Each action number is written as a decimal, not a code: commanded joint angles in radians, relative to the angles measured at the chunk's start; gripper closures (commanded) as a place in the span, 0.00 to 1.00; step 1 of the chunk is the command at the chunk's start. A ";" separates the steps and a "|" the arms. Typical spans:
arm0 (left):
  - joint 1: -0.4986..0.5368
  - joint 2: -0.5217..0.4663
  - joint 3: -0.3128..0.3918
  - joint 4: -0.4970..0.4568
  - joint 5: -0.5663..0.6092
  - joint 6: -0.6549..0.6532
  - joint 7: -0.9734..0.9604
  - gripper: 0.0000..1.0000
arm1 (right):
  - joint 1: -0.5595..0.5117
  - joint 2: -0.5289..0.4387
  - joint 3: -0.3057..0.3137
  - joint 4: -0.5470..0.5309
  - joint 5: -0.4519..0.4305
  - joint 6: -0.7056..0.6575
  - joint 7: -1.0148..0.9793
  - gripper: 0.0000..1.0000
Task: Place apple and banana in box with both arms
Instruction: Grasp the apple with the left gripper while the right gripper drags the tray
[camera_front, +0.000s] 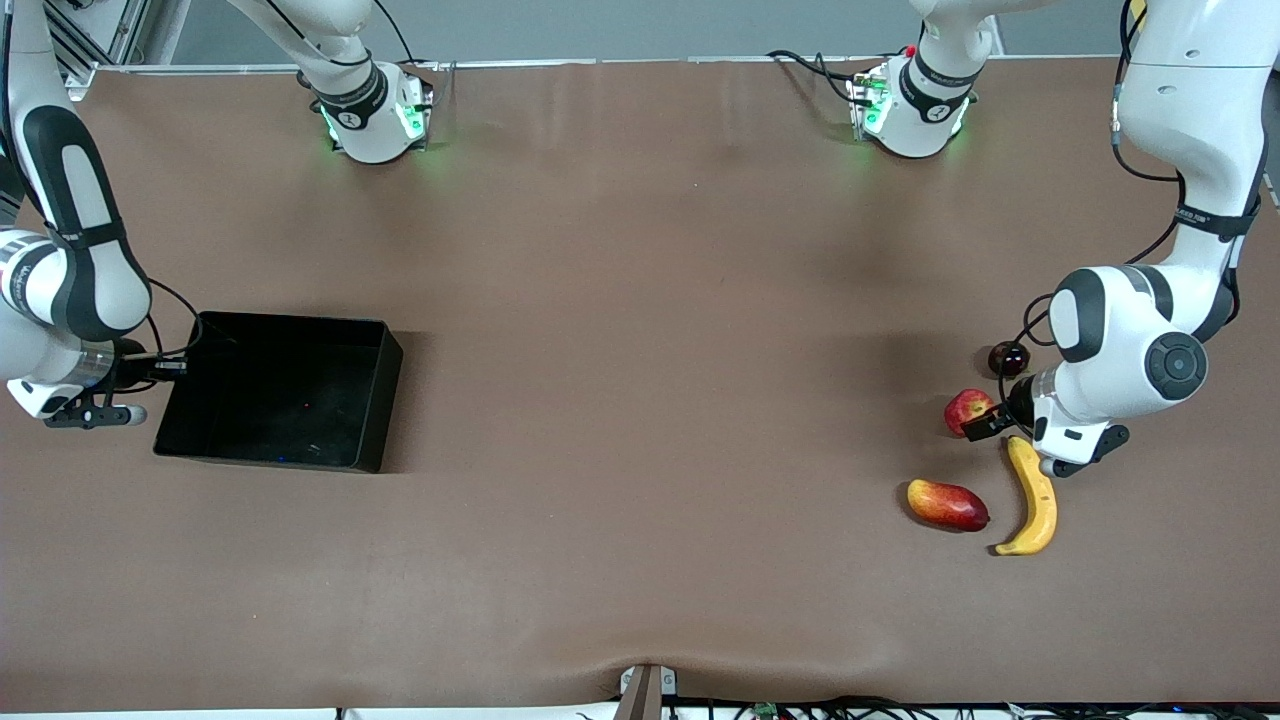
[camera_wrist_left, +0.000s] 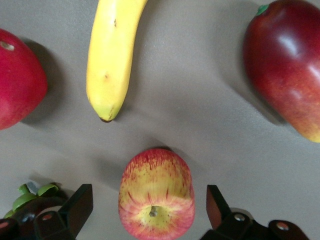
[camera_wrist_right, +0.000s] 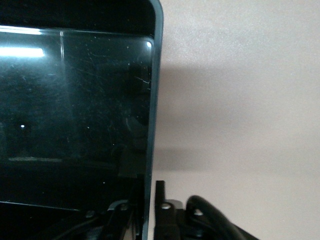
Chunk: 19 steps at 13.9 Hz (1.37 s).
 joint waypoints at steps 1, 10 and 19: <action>-0.005 0.024 0.002 0.000 -0.021 0.023 -0.008 0.00 | -0.018 -0.016 0.019 0.005 0.051 -0.028 -0.014 1.00; -0.008 -0.014 0.002 -0.001 -0.019 0.023 -0.018 1.00 | 0.075 -0.069 0.038 0.166 0.200 -0.413 -0.002 1.00; -0.041 -0.193 -0.009 0.178 -0.018 -0.323 -0.114 1.00 | 0.405 -0.114 0.044 0.148 0.350 -0.408 0.344 1.00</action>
